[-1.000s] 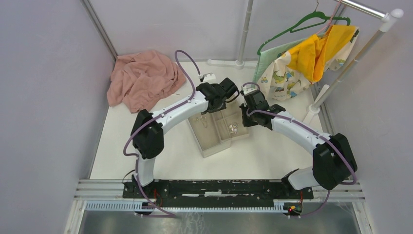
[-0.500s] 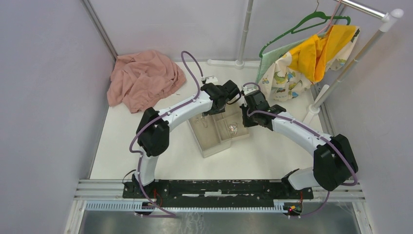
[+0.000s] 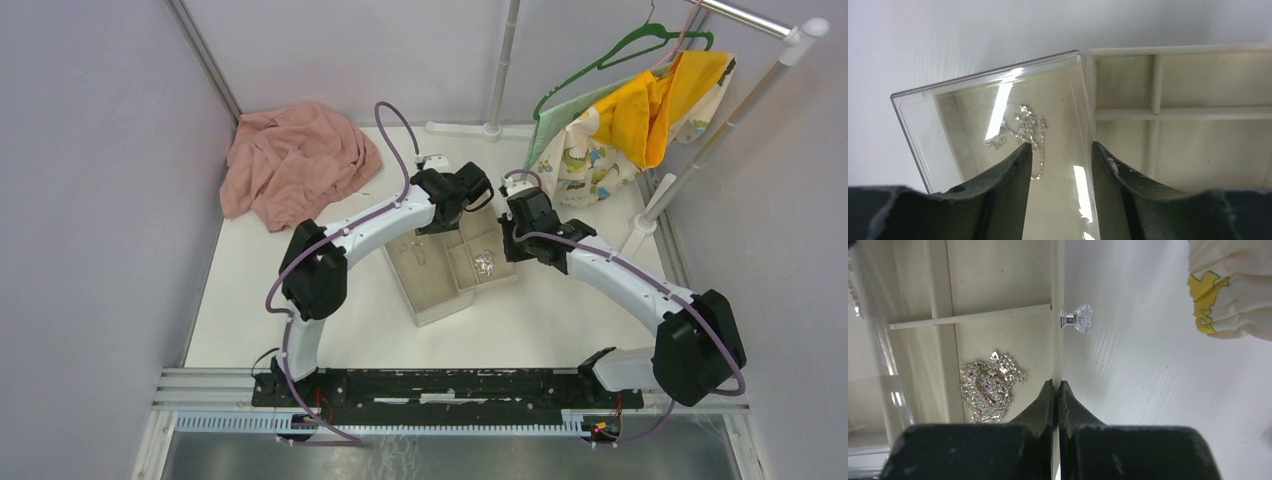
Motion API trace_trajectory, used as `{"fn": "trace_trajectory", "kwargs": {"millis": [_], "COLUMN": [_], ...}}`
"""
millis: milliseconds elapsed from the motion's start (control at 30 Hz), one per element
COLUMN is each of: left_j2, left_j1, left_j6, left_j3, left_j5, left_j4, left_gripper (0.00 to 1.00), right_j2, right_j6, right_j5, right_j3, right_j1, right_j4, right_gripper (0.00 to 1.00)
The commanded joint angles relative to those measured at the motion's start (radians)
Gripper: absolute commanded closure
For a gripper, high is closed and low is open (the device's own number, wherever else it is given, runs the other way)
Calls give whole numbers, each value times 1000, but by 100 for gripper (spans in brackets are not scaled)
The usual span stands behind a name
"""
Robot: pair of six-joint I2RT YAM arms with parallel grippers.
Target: Organize the mixed jewelry
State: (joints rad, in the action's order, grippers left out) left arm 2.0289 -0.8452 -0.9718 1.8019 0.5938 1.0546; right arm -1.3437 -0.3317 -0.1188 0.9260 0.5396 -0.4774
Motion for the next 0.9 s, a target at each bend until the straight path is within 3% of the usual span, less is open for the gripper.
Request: {"fn": "trace_trajectory", "kwargs": {"millis": [0, 200, 467, 600, 867], "left_j2": [10, -24, -183, -303, -561], "left_j1": [31, 34, 66, 142, 326], "left_j6": [121, 197, 235, 205, 142], "left_j3": [9, 33, 63, -66, -467], "left_j5": [27, -2, -82, -152, -303], "left_j4": [42, 7, -10, -28, -124], "left_gripper": [46, 44, 33, 29, 27], "right_j2": [59, 70, 65, 51, 34], "right_j6": [4, 15, 117, 158, 174], "right_j5": [-34, -26, 47, 80, 168], "right_j3": [-5, -20, 27, 43, 45], "right_j1": [-4, -4, -6, -6, -6], "right_j4": [14, 18, 9, -1, 17], "right_gripper": [100, 100, 100, 100, 100]}}
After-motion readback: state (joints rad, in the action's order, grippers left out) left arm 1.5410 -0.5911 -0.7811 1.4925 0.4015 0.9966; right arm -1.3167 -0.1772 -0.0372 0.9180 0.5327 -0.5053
